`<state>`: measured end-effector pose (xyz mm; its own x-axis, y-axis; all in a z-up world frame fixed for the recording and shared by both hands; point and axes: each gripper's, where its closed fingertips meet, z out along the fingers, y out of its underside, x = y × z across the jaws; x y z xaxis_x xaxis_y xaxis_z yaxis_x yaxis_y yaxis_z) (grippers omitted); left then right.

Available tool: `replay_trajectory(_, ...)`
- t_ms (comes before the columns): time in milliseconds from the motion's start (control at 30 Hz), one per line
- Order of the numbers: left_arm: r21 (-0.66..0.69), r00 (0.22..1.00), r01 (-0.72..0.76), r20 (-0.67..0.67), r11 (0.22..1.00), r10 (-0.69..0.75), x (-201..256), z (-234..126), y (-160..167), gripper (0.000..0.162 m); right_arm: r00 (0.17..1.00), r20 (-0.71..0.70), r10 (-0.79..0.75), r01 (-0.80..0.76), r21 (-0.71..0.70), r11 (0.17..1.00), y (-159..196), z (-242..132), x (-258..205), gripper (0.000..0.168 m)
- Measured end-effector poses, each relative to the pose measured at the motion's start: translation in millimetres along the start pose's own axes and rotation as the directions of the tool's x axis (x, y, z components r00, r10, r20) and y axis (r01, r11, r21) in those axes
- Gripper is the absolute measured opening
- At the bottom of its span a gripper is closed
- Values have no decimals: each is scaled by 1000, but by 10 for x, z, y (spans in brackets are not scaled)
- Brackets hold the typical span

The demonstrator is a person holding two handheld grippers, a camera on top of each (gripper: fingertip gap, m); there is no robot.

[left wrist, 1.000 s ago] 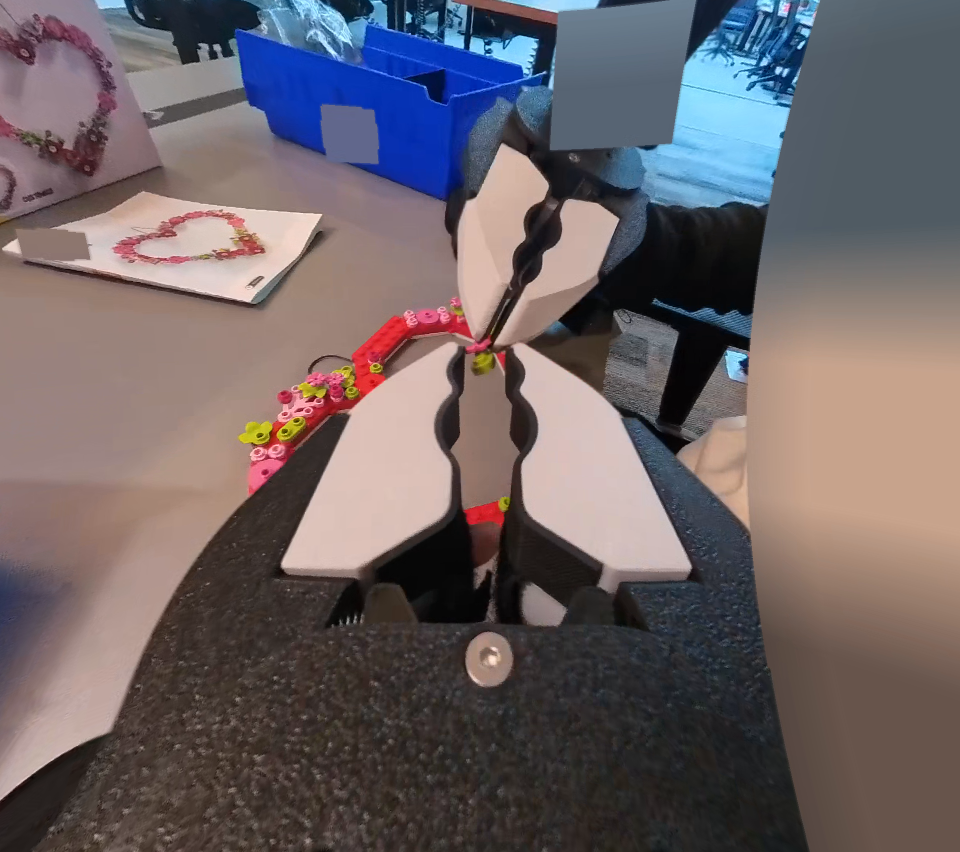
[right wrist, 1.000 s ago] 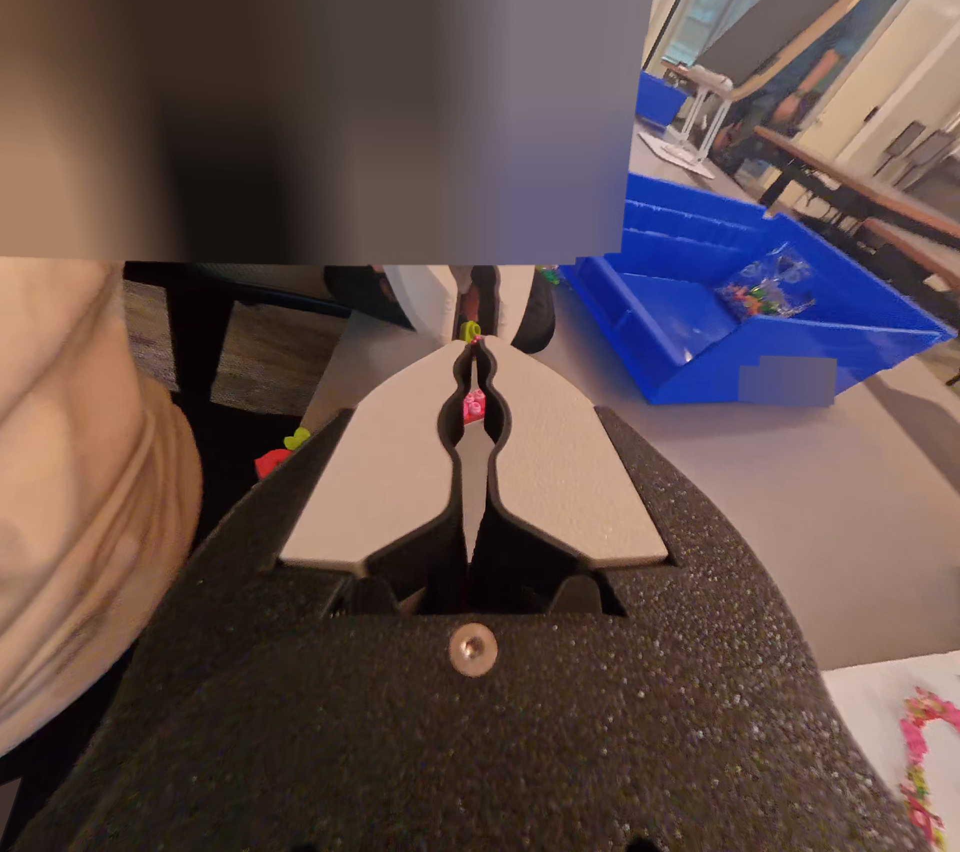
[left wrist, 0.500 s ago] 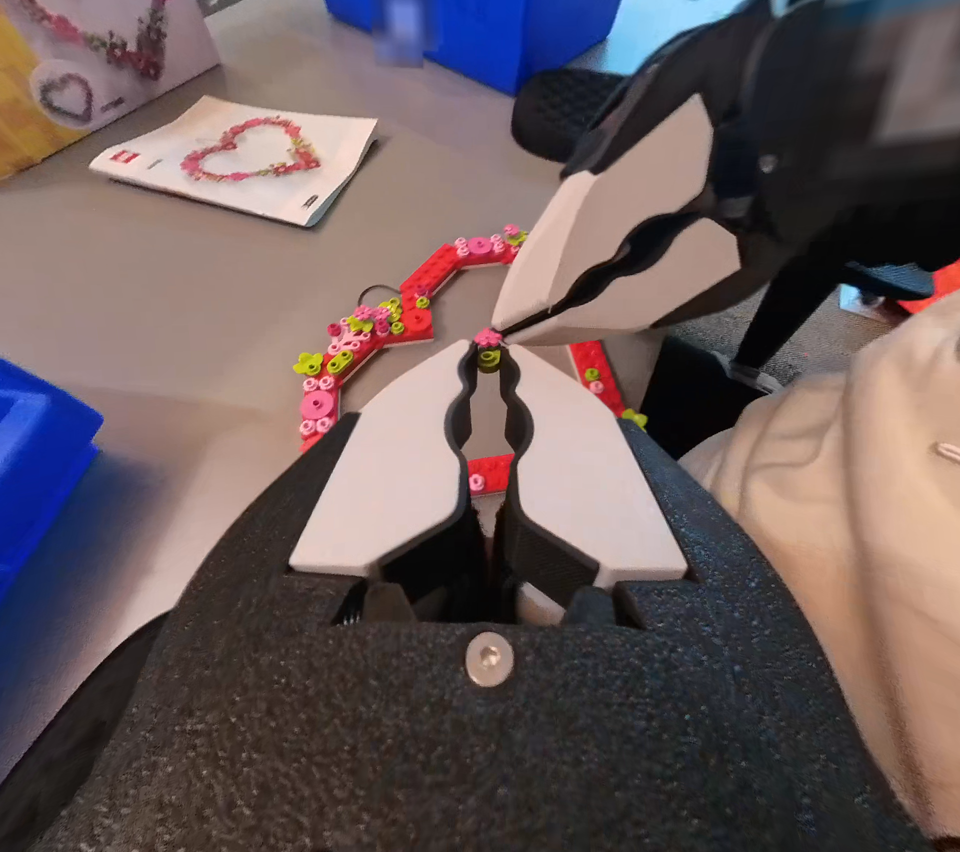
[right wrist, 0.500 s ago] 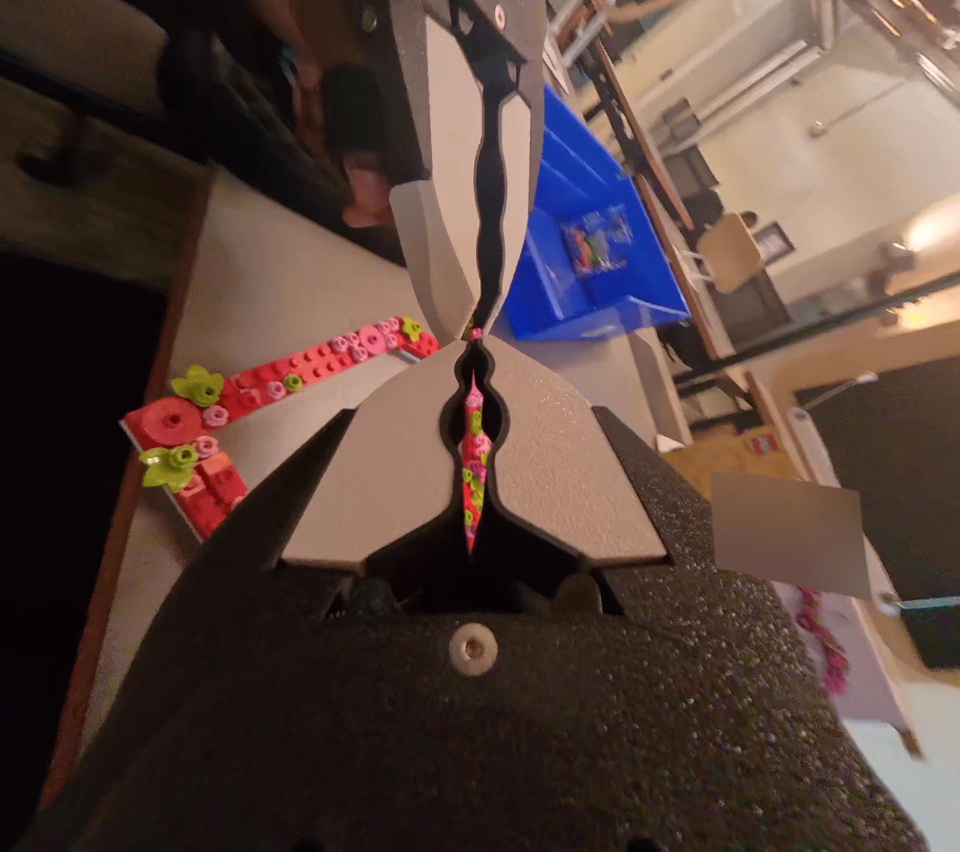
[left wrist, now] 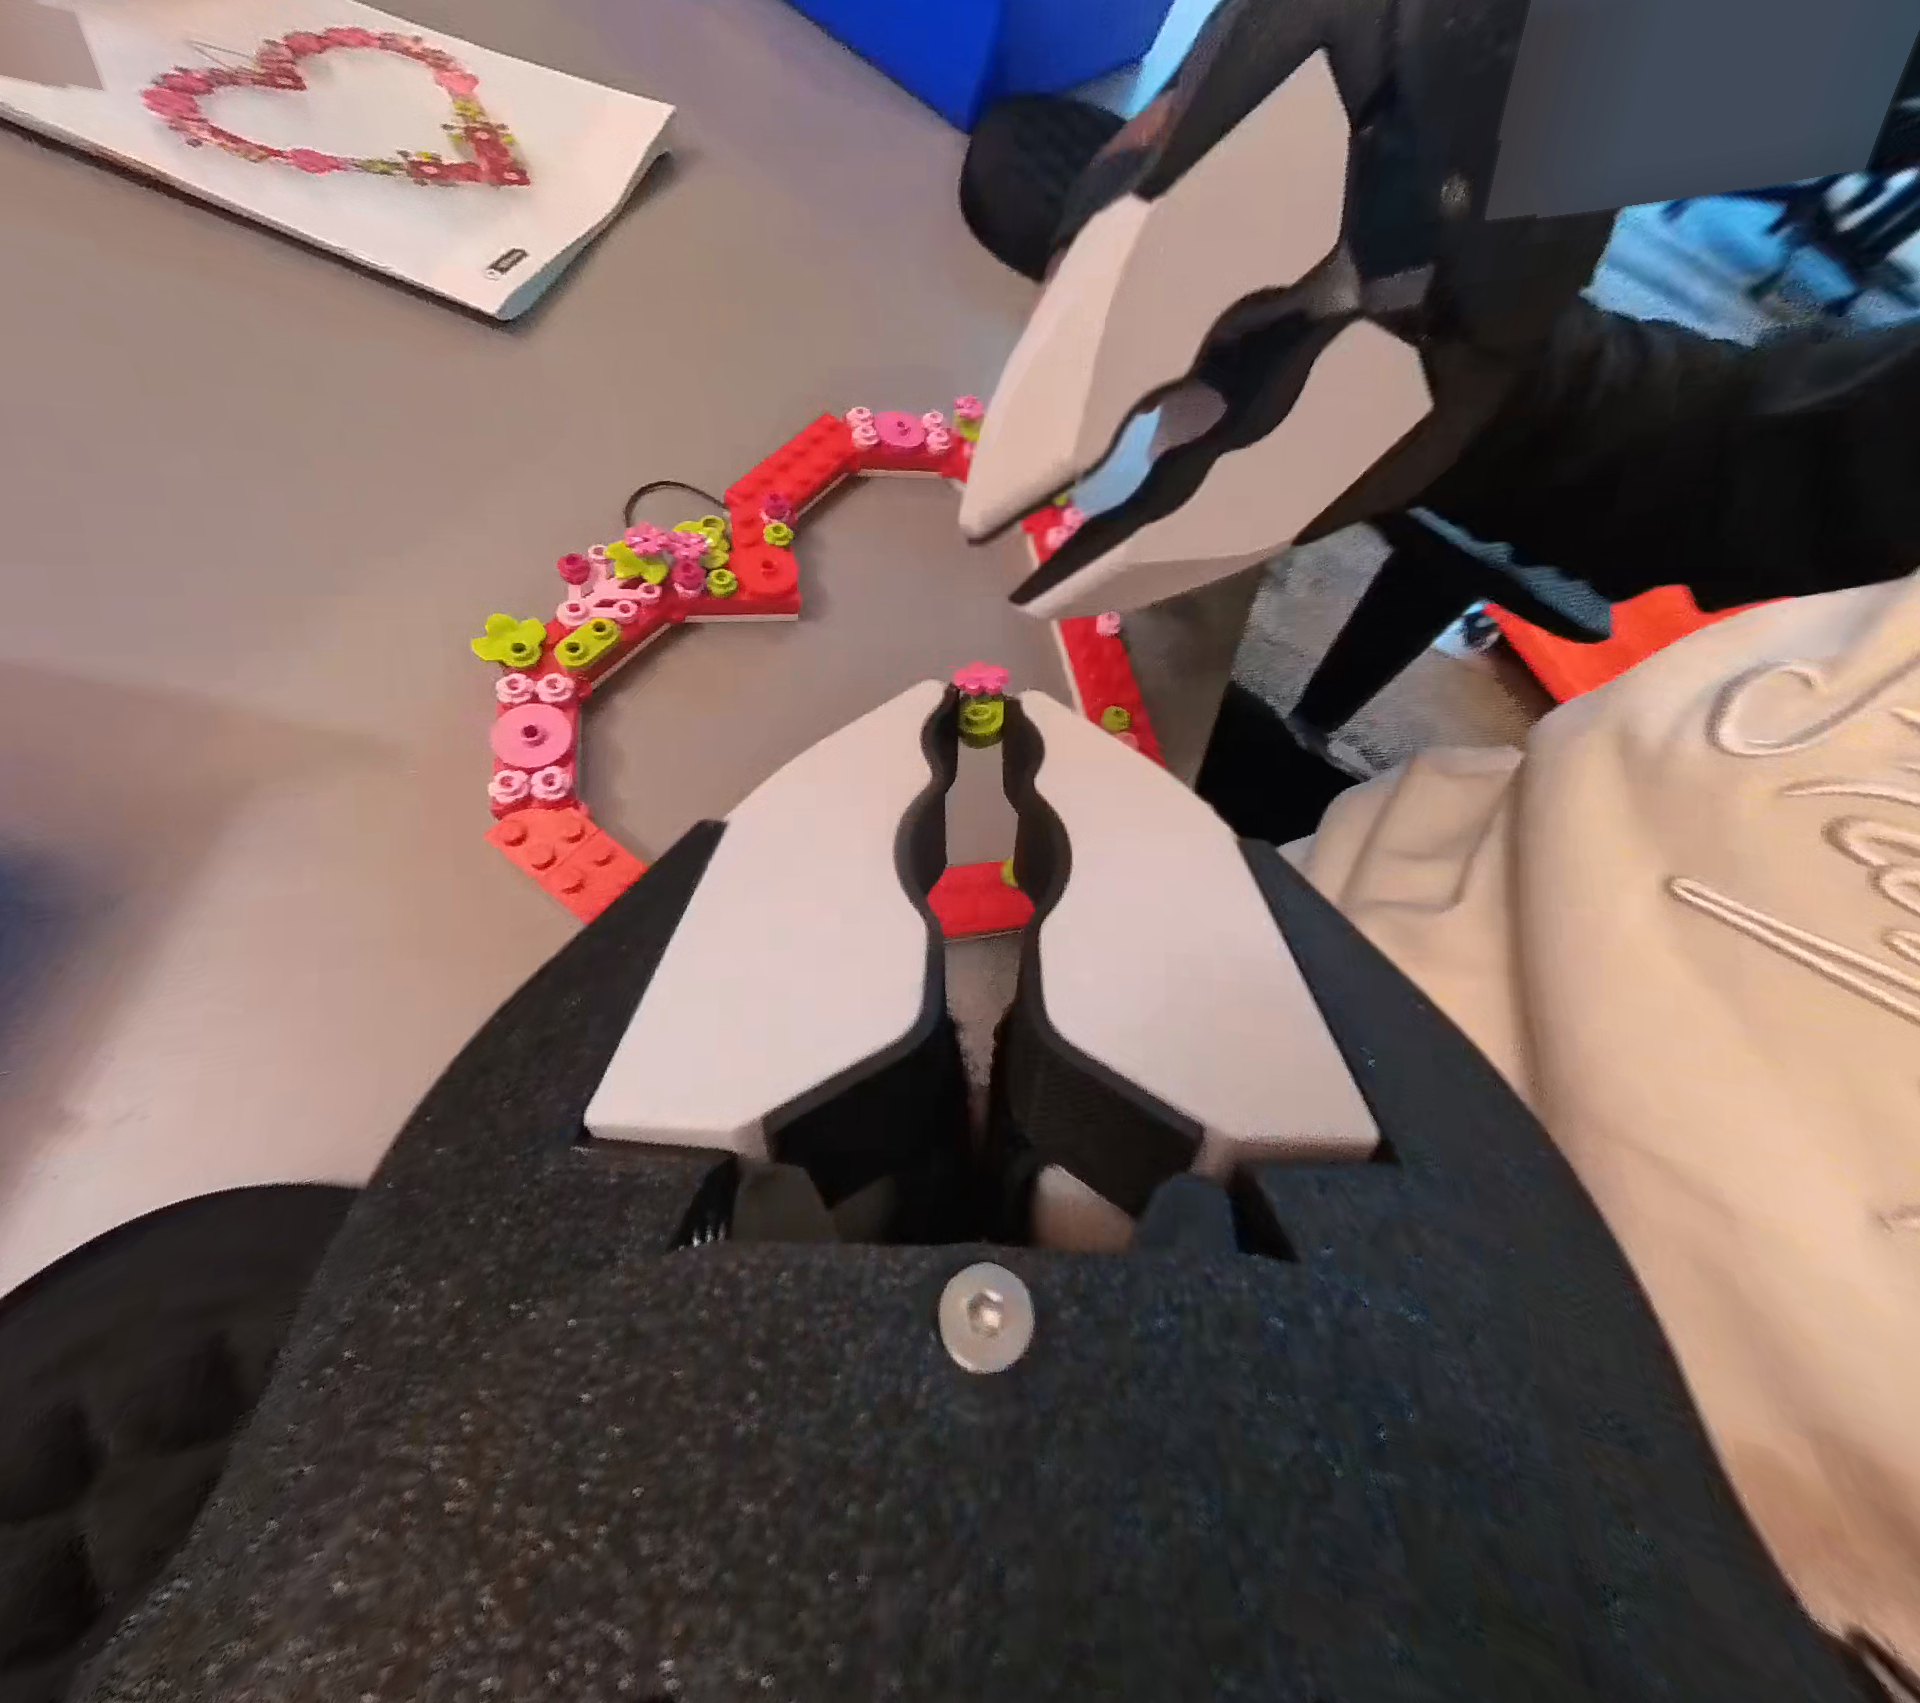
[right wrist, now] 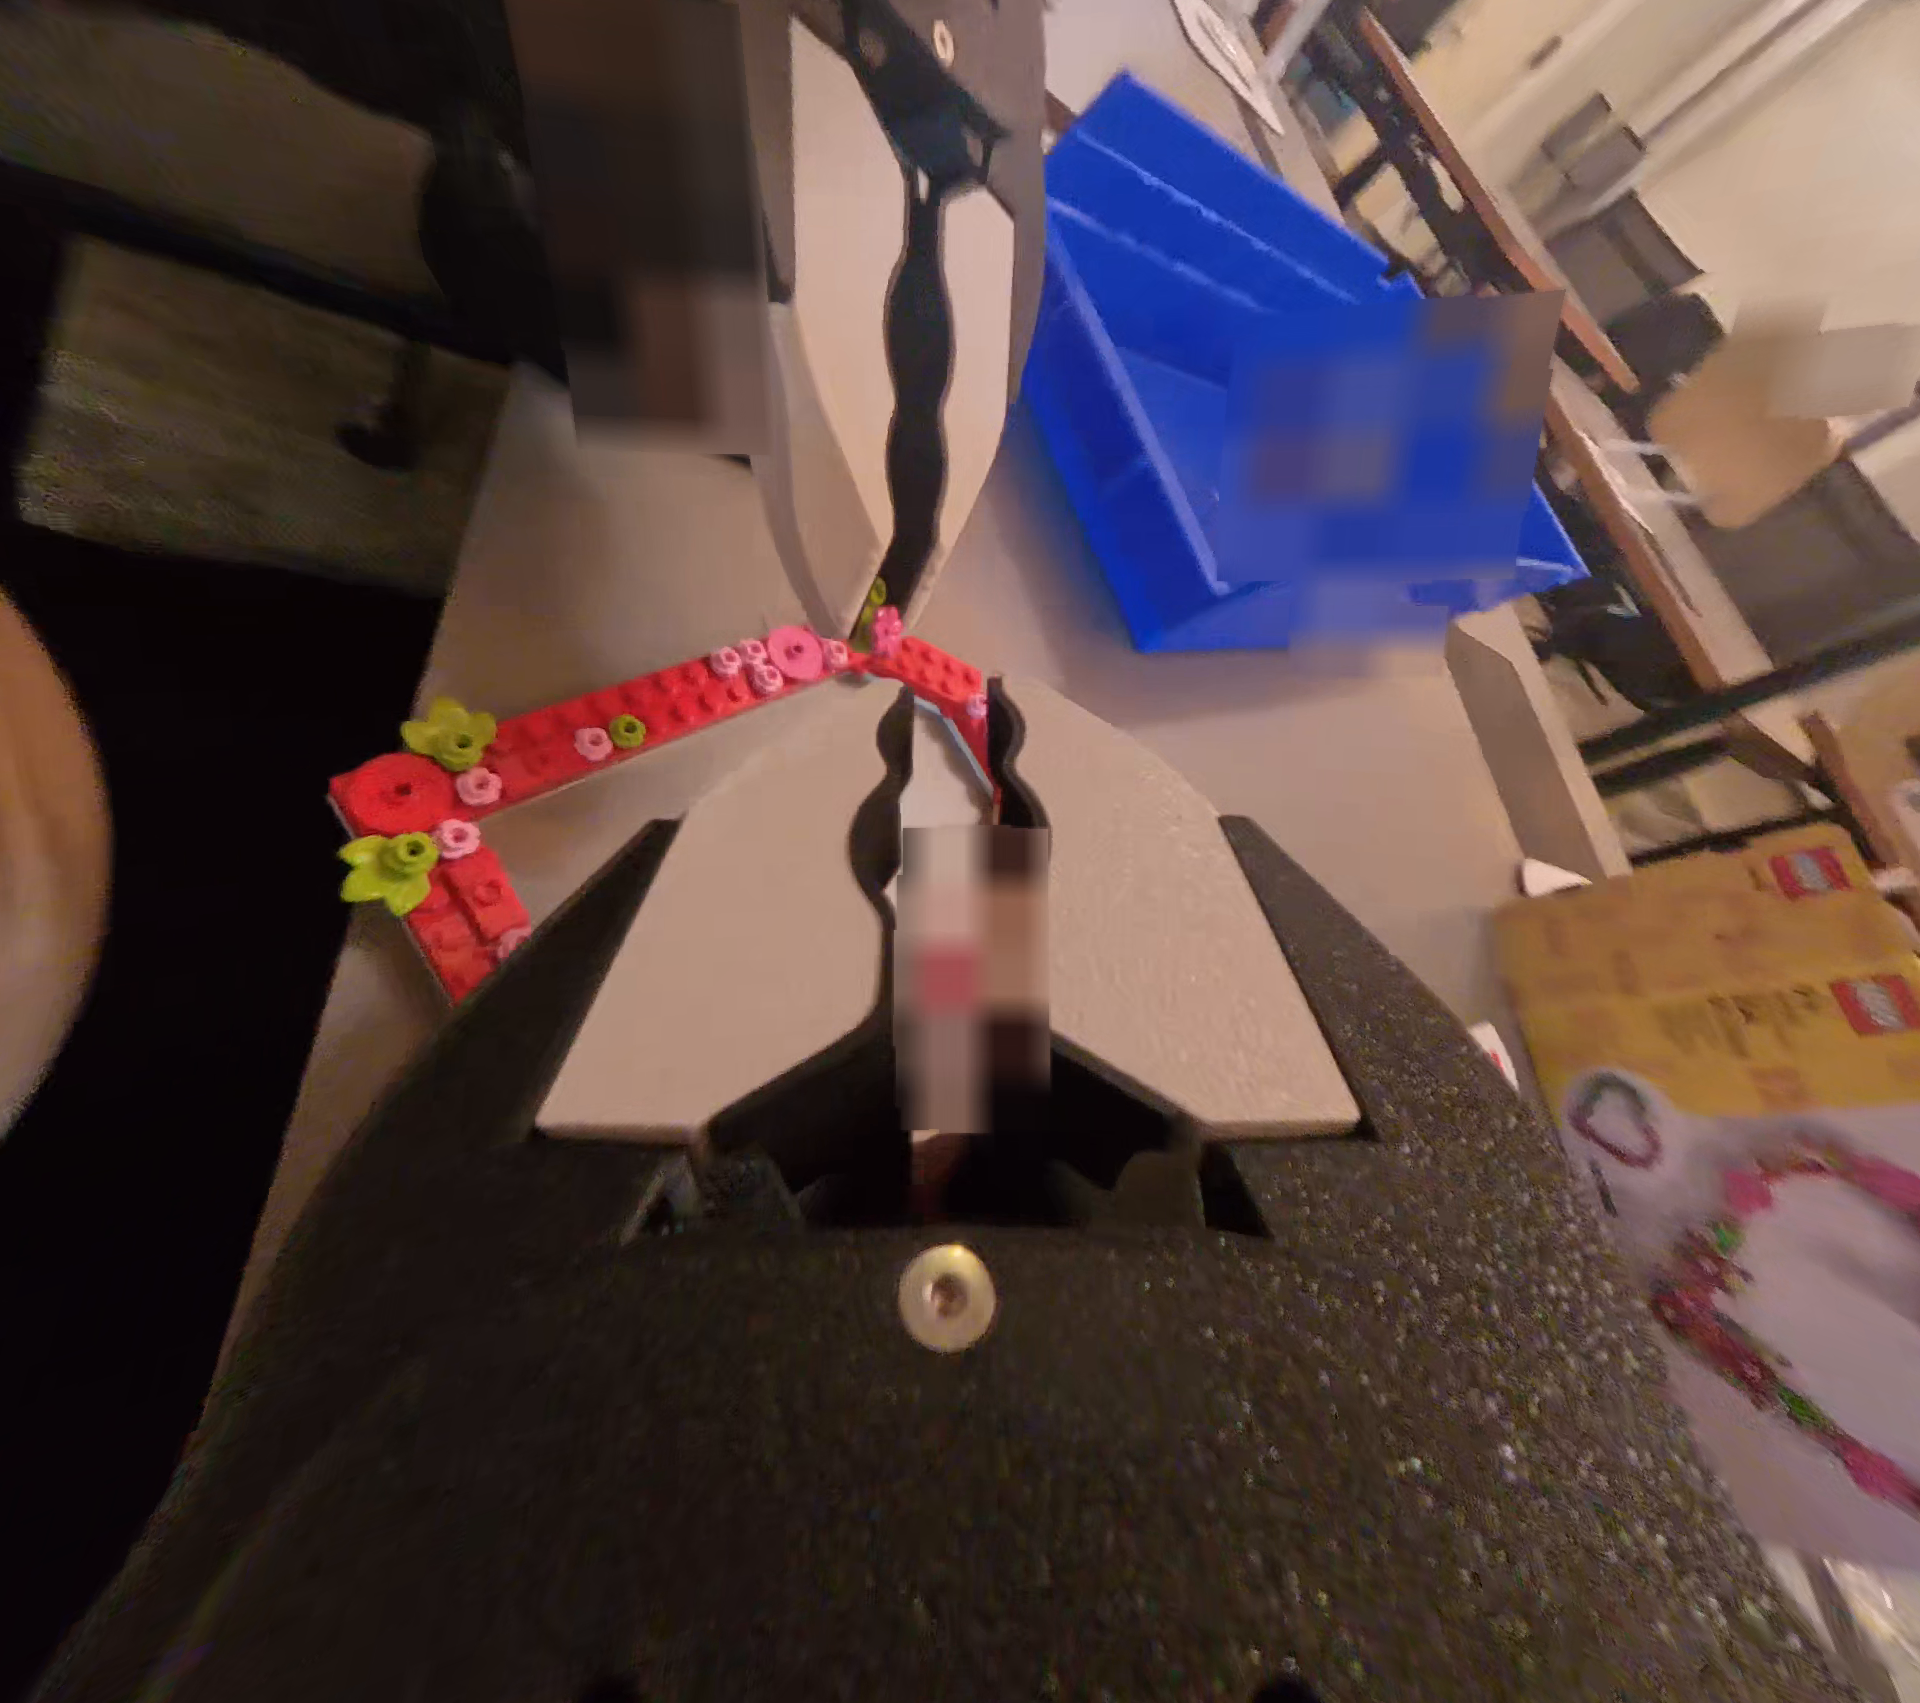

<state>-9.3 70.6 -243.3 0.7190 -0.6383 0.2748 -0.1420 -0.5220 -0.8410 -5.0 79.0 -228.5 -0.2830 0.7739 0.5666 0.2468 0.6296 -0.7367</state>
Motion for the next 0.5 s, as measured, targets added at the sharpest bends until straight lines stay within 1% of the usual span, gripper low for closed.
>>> replay_trajectory(33, 7, 1000, 14, -23, 1000, -14, 21, -1, -4, 7, 999, 37, -22, 21, 6, 1000, -27, -1, -33, 11)
replay_trajectory(133, 52, 996, 52, -80, 997, -48, 76, -11, -60, 7, 986, 75, -149, 149, 2, 989, -73, 28, -110, 11)
replay_trajectory(200, 62, 994, 62, -99, 996, -56, 100, -12, -70, 7, 977, 102, -185, 189, -24, 982, -53, 57, -148, 12)
replay_trajectory(367, 7, 996, 37, -86, 999, -37, 96, 18, 1, 7, 955, 111, -274, 281, -58, 958, -36, 64, -171, 2)
replay_trajectory(500, -33, 996, 20, -82, 999, -23, 108, 53, 32, 7, 934, 140, -330, 344, -93, 934, -3, 57, -208, 2)
